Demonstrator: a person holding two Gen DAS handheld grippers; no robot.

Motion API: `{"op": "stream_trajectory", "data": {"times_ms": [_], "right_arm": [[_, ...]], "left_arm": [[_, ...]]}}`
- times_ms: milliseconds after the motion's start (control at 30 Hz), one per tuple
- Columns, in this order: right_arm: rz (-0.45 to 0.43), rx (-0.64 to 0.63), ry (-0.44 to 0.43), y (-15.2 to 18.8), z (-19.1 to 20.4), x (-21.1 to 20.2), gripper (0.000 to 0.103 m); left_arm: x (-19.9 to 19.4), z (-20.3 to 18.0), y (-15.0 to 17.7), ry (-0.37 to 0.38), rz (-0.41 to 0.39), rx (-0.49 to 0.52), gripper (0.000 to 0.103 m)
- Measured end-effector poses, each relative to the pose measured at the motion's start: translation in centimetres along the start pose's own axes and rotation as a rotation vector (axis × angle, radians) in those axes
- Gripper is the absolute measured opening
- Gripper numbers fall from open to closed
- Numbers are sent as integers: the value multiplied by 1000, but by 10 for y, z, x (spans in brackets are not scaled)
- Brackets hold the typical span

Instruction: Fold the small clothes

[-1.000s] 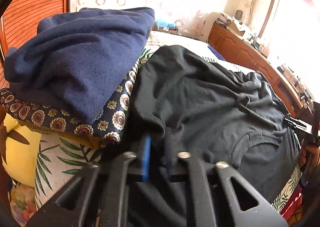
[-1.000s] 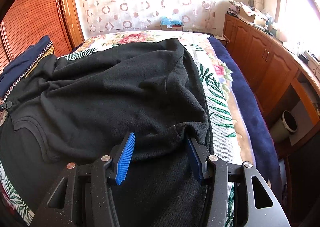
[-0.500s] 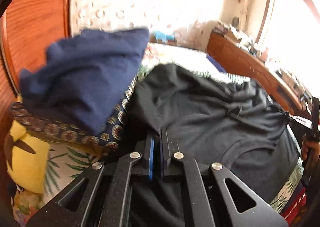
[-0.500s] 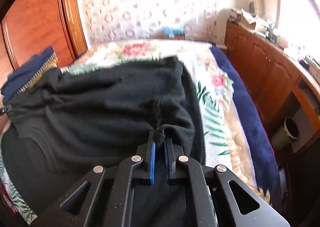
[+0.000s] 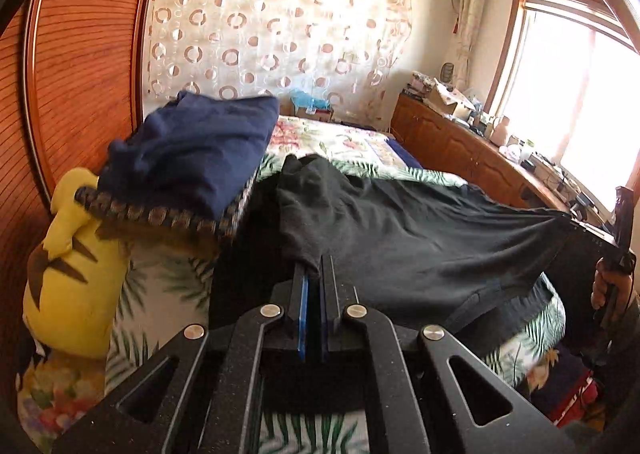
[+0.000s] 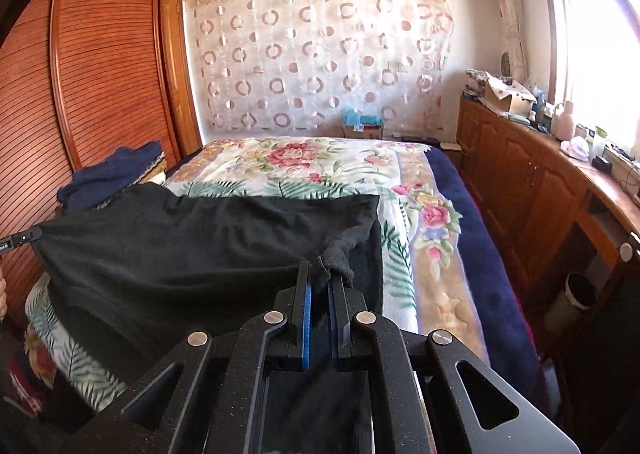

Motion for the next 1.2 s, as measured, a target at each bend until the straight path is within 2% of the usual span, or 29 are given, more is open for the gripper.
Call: {"op": "stream_trajectory", "data": {"times_ms": [233,367,500,600,667,767,833,867,933,1067,1200], "right_arm": [[91,38,12,38,-14,9,6],[147,52,32,56,-14,23,6],[167,47,53,55,-12,31,6],[158,55,67,48,-13,26,12],[140,55,68,43,-12,20,12],[115,43,86,40,-9,7,13],[108,36,85,40,-7,4,21],[107,21,87,40,-4,3,26],[93,-9,96,40,1,0,45],[82,-23,73,40,9,-5,52],[90,-35,45,44,18,-2,53]], "left_arm": [[28,1,46,-32,125,-26,5],[33,-5,53,-81,148,16,5],[33,-6,50,-78,144,38,6],[28,-1,46,-93,131,38,20],[24,3,44,-114,119,41,42],[23,8,43,-115,127,45,51],[24,11,44,-132,136,48,62],[25,11,44,-130,135,47,65],[27,13,46,-128,140,41,67],[31,15,49,-143,154,40,76],[37,17,53,-149,176,42,77]]}}
Point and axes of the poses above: each gripper's, at about its wrist camera, not at the fingertips, and x roughly the way its jaws point, z to its left, y to its underside, the point moved 3 cm from there along x, roughly the way its jaws point, and after that the axes turned 9 degrees about x, right-handed, at the moved point
